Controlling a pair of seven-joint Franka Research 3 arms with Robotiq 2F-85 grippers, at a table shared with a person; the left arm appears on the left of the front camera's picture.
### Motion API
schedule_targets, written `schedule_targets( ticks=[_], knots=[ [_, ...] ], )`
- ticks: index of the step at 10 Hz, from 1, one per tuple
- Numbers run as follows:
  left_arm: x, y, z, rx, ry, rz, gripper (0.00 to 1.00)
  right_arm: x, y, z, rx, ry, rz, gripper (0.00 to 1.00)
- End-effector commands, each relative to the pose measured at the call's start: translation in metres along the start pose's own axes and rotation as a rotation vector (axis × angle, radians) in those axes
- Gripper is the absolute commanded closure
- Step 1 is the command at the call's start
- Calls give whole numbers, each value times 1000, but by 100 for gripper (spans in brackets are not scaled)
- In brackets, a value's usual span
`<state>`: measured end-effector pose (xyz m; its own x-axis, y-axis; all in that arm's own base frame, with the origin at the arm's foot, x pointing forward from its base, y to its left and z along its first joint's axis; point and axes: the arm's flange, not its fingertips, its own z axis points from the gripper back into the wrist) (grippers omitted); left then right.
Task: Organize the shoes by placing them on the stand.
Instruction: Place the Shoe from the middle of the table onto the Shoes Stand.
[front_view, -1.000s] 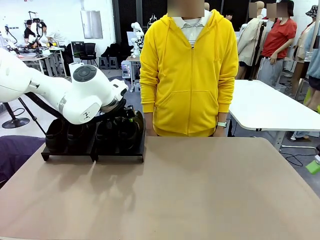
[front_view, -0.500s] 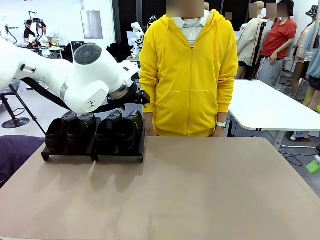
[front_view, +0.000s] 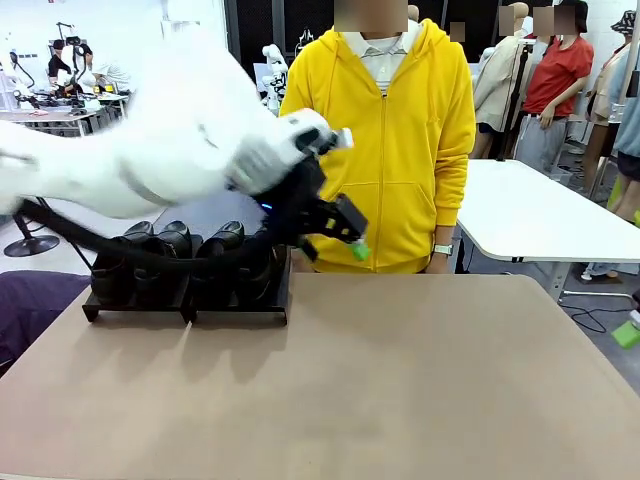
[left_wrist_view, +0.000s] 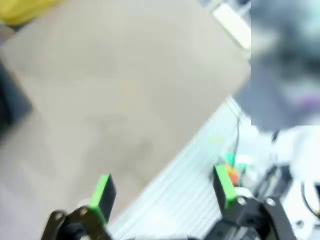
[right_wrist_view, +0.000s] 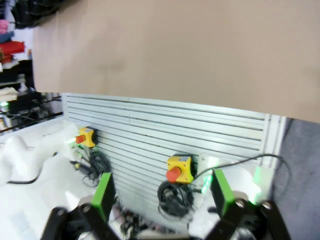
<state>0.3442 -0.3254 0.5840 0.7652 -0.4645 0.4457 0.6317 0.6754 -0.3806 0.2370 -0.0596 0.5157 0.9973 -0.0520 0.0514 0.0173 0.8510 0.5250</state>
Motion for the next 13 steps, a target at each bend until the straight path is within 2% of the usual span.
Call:
schedule_targets(
  ticks=[1, 2, 3, 4, 5, 6, 7, 8, 9, 13],
  knots=[
    [-66, 60, 70, 50, 151, 29, 0, 0, 1, 1, 24, -4, 23, 0],
    [-104, 79, 90, 54, 192, 45, 0, 0, 1, 1, 24, -4, 23, 0],
    [-143, 98, 106, 87, 138, 105, 0, 0, 1, 1, 24, -4, 23, 0],
    [-184, 117, 123, 52, 95, 191, 0, 0, 1, 1, 24, -4, 23, 0],
    [-221, 130, 136, 60, 73, 226, 0, 0, 1, 1, 24, -4, 23, 0],
    [-253, 144, 141, 48, 45, 249, 0, 0, 1, 1, 24, -4, 23, 0],
    [-274, 154, 140, 39, 44, 214, 0, 0, 1, 1, 24, -4, 23, 0],
    [-289, 166, 139, 42, -18, 227, 0, 0, 1, 1, 24, -4, 23, 0],
    [-246, 150, 151, 49, 55, 260, 0, 0, 1, 1, 24, -4, 23, 0],
    [-246, 150, 151, 49, 55, 260, 0, 0, 1, 1, 24, -4, 23, 0]
  ],
)
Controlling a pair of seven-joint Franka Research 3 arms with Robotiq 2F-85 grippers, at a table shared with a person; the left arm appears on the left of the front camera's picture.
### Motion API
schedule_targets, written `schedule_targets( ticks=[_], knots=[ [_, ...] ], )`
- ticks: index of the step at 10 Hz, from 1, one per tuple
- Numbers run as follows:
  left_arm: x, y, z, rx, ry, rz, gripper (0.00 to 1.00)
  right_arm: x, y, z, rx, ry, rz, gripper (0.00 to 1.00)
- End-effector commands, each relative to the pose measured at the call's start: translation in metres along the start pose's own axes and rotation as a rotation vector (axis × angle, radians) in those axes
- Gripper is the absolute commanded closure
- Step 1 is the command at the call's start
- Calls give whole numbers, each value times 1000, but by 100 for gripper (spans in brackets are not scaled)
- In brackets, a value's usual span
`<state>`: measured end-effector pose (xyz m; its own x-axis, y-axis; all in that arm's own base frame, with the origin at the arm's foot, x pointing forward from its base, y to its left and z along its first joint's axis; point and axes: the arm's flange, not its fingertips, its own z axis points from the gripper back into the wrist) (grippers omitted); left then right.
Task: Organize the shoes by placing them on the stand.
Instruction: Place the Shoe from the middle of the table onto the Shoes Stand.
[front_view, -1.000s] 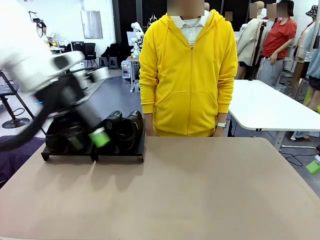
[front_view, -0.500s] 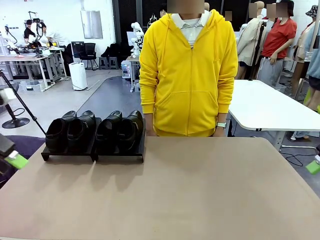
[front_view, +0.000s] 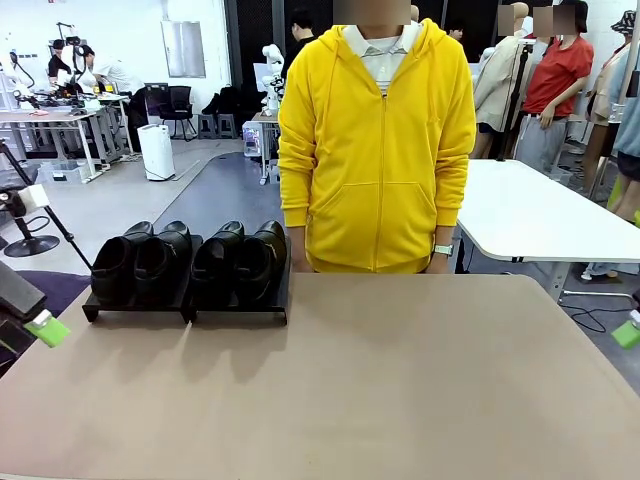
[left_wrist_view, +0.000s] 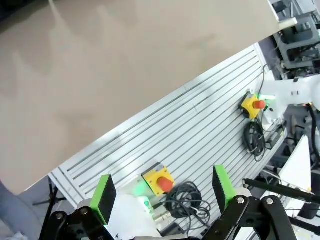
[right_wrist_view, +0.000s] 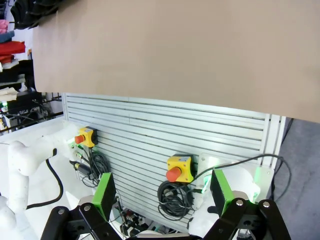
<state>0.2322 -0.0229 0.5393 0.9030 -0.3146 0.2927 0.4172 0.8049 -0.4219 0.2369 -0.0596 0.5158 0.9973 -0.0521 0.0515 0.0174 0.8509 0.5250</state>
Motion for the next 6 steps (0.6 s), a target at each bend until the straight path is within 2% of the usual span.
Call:
schedule_targets(
  ticks=[1, 6],
  knots=[
    [0, -1, 0, -13, -6, 12, 0, 0, 1, 1, 24, -4, 23, 0],
    [0, -1, 0, -13, -6, 12, 0, 0, 1, 1, 24, -4, 23, 0]
  ],
)
